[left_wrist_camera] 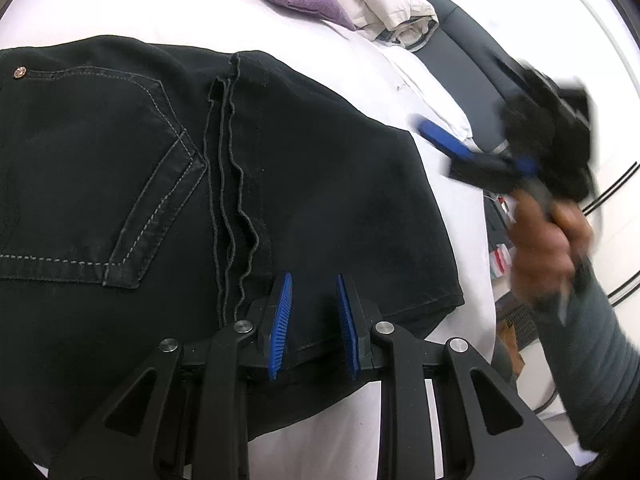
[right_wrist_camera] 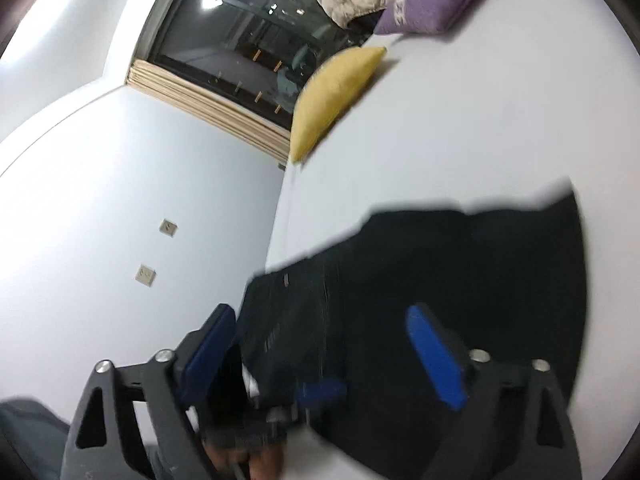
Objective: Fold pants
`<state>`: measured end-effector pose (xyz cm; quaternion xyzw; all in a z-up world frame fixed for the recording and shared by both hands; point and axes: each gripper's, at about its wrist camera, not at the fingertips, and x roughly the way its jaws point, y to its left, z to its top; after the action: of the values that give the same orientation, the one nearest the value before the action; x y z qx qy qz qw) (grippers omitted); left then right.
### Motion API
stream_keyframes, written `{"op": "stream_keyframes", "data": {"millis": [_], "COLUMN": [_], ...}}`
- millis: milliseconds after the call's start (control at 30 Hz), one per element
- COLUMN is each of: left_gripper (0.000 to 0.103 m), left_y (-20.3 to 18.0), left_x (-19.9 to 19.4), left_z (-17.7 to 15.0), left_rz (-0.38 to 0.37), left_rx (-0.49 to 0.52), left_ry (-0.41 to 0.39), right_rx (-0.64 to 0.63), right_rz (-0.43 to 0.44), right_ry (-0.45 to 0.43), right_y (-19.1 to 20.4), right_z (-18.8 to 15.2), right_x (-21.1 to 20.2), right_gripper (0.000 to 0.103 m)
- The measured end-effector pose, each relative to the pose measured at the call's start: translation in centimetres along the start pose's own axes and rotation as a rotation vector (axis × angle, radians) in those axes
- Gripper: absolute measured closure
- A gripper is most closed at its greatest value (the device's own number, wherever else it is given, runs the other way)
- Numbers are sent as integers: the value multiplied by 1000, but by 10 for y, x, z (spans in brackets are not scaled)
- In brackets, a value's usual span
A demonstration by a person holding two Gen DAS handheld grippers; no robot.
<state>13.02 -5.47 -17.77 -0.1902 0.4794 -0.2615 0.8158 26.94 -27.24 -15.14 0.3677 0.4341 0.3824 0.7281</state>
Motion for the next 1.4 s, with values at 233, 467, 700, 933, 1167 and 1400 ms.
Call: {"op": "stream_keyframes", "data": {"millis": [233,467,700,933,1167,1400], "left_gripper": [80,18,18,18,28,64], "left_y": [-13,47,116,169,190,208], "left_x": [-20,-161,-220,-187,-182,-170], "left_z": [-3,-51,-86,-93,-91,-96], "left_rz": [44,173,147,0,-49,-62], "left_rx": [-37,-316,-541,-738,-737,-789], "left_ry": [-47,-397,-549,-537,-569,-570], "right_rx": [163,79,156,134,122,112], "right_rz": [-208,-38,-49,-60,-84,-80], "right_ry": [13,-29,-21,-28,-14,9], "right_y": [-33,31,24,24,35,38], "right_z": [19,-34,-78,-81,-85,-87], "right_x": [37,31,35,6,17,28], "right_gripper": [21,18,18,18,19,20]}}
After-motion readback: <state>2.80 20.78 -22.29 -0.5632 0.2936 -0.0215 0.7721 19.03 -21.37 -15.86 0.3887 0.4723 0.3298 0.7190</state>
